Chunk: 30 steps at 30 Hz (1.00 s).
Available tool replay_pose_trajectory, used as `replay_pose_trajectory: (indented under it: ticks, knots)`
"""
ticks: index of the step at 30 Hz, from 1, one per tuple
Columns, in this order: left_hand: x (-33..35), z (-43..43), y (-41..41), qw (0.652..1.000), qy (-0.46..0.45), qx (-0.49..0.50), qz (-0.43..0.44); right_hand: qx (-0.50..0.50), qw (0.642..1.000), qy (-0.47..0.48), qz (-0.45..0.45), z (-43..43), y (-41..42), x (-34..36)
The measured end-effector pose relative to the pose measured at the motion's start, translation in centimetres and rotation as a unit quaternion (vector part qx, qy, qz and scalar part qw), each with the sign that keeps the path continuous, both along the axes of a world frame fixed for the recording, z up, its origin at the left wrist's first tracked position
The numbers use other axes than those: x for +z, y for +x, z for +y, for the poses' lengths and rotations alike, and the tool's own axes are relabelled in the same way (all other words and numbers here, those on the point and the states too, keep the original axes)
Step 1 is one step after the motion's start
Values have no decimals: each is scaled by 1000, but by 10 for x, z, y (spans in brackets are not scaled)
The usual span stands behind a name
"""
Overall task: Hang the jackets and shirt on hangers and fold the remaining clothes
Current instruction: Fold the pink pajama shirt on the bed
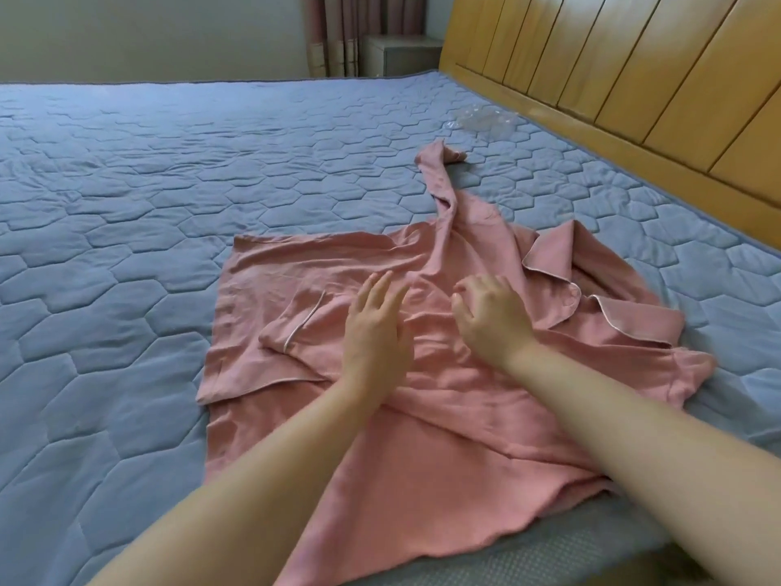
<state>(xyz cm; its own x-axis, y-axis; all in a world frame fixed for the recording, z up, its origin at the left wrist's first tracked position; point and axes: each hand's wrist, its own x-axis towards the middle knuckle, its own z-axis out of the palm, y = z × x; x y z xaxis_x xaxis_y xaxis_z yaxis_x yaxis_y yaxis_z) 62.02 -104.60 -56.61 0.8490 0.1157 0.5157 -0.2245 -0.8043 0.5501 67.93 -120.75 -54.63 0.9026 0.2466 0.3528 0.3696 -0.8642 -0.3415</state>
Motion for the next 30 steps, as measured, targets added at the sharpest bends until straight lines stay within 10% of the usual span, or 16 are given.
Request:
replay_pose_trajectory:
  ticks: [8, 16, 22, 30]
  knots:
    - [-20, 13, 165, 936, 139, 95, 309, -92, 942, -248, 205, -45, 137, -25]
    - [-44, 13, 203, 918, 117, 229, 301, -153, 924, -288, 199, -11, 233, 14]
    - [-42, 6, 205, 937, 227, 99, 247, -142, 979, -12, 147, -6, 313, 11]
    - [-43, 11, 212, 939, 213, 101, 250, -154, 888, 299, 314, 23, 396, 5]
